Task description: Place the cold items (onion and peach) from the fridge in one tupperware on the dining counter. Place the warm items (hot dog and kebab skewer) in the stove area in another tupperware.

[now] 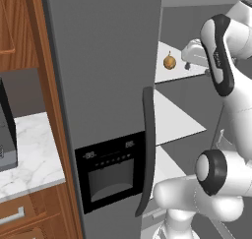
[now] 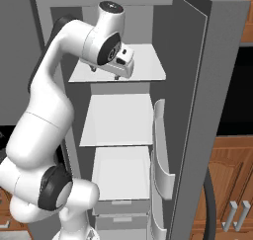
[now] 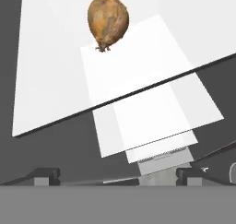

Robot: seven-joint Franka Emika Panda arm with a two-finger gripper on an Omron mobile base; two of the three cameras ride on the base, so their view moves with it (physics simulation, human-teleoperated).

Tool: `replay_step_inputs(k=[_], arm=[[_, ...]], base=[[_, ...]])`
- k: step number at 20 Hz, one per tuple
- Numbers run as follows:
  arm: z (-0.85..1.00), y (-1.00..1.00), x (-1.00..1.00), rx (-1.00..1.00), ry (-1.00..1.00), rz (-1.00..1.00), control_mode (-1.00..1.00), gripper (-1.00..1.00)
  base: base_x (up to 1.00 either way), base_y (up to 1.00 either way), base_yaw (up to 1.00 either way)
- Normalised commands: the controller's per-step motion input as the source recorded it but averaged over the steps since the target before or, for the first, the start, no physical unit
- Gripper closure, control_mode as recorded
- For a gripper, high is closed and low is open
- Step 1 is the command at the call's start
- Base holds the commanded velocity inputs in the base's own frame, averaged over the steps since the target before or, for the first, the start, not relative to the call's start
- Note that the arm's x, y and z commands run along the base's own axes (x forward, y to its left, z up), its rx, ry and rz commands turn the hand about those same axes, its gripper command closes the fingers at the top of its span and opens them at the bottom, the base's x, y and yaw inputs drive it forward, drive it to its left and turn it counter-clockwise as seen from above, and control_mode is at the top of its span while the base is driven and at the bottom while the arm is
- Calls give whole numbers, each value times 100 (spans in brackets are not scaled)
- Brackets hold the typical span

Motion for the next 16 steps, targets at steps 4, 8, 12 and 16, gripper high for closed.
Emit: replay_step_inputs(k=[4, 8, 12, 16], arm=[[0, 9, 55, 7, -7, 0, -100, -100], [0, 16, 59, 8, -10, 0, -100, -100], [0, 15, 57, 4, -6, 0, -100, -100], [0, 19, 50, 0, 0, 0, -100, -100]], base=[[0, 0, 0], [0, 0, 0], [0, 0, 0], [0, 0, 0]])
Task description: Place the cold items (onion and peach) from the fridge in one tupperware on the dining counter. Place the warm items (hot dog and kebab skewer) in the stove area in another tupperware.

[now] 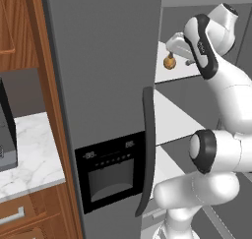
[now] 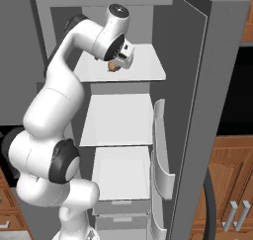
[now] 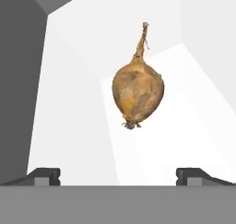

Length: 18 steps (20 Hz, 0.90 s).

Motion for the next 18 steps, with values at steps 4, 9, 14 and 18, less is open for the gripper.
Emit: replay_step_inputs(k=[4, 9, 14, 18], arm=[[0, 16, 45, 0, 0, 0, -100, -100], [-2, 0, 47, 0, 0, 0, -100, -100], [-9, -3, 42, 0, 0, 0, -100, -100], [-11, -3, 40, 0, 1, 0, -100, -100]], base=[[0, 0, 0], [0, 0, 0], [0, 0, 0], [0, 0, 0]])
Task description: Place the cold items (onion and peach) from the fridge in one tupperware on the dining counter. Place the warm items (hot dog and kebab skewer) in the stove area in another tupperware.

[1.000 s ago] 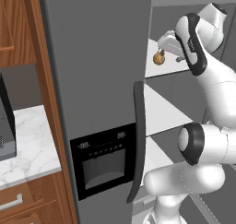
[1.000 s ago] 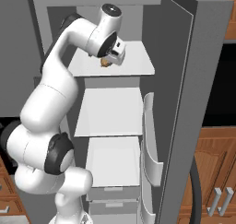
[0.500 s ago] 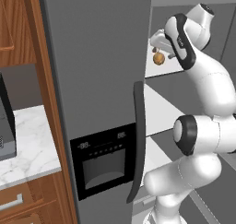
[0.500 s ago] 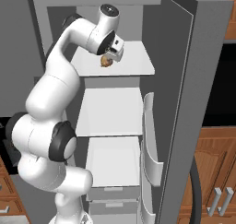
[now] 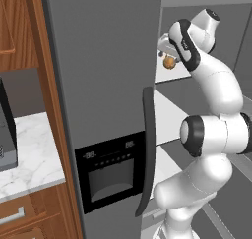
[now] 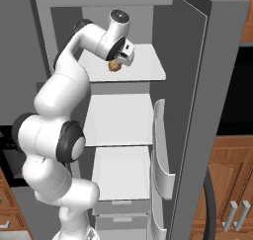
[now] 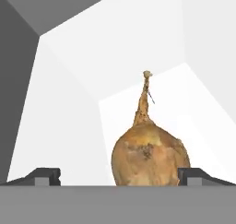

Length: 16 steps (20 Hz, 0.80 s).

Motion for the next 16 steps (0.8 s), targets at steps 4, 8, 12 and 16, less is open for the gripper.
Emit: replay_step_inputs(k=[4, 8, 12, 16], arm=[[-4, -35, 30, 0, 0, 0, -100, -100], [-5, -26, 29, 0, 3, 0, -100, -100], [-9, -7, 33, 0, 8, 0, -100, -100], [-11, -7, 26, 0, 9, 0, -100, -100]], base=[[0, 0, 0], [0, 0, 0], [0, 0, 0], [0, 0, 0]])
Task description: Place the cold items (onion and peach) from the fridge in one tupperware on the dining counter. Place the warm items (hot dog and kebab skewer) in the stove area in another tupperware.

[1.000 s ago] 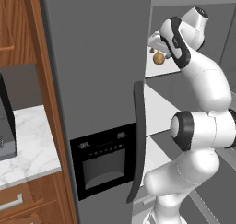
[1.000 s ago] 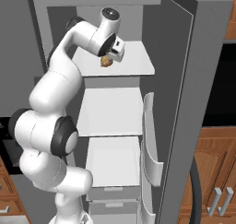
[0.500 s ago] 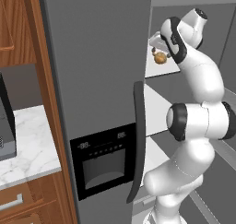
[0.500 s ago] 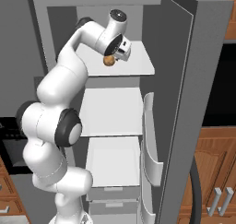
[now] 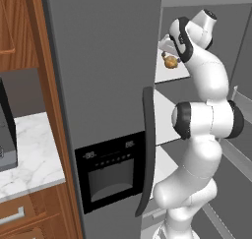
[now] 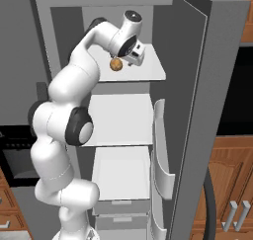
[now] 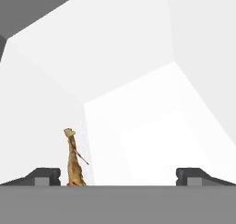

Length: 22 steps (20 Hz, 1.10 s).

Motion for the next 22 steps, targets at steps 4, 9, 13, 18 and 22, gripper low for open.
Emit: replay_step_inputs(k=[4, 9, 13, 18, 22], arm=[[-8, 0, -4, 0, 1, 4, -100, -100], [-6, 0, -12, 0, 0, 9, -100, -100], [-12, 0, -9, 0, 0, 10, -100, -100], [-10, 0, -13, 0, 0, 14, -100, -100], [-7, 2, -13, 0, 0, 16, -100, -100]], base=[[0, 0, 0], [0, 0, 0], [0, 0, 0], [0, 0, 0], [0, 0, 0]])
